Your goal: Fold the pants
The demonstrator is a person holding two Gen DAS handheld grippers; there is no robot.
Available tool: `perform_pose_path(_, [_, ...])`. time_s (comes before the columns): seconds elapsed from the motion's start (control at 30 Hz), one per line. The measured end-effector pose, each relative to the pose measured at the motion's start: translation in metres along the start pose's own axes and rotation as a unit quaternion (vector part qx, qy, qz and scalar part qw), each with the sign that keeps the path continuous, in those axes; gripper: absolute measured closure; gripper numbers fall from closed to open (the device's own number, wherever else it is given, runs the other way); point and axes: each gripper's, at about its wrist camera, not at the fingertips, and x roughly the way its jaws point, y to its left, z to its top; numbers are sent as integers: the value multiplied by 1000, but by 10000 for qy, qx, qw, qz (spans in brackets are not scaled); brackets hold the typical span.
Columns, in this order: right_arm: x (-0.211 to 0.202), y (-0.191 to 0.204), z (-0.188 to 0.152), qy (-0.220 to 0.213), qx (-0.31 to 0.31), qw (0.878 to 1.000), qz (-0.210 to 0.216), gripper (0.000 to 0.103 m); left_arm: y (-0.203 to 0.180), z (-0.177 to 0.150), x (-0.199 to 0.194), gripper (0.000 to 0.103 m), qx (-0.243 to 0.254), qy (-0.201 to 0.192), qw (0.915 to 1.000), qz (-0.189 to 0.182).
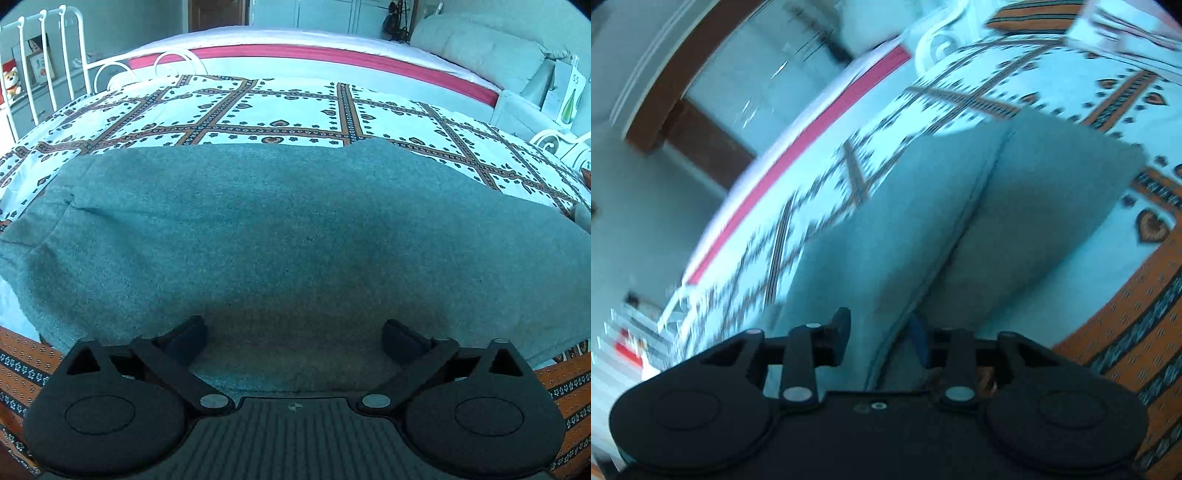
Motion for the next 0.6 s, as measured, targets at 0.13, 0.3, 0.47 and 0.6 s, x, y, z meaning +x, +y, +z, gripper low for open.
perform_pose_path(0.13, [20, -22, 36, -260, 484, 9982, -248, 71, -2, 0, 0, 0, 26, 10, 10000, 54])
perform_pose_path(0.3, [43, -32, 62, -120, 477, 9982, -344, 103, -3, -1, 0, 0, 53, -9, 10000, 64])
perform_pose_path(0.47, [-31, -8, 67, -1447, -182, 9886, 363, 103, -4, -1, 0, 0, 74, -21, 10000, 56])
perform_pose_path(0.6, [6, -65, 54, -5, 1073, 9902, -895, 103, -3, 0, 0, 0, 68, 7, 10000, 59])
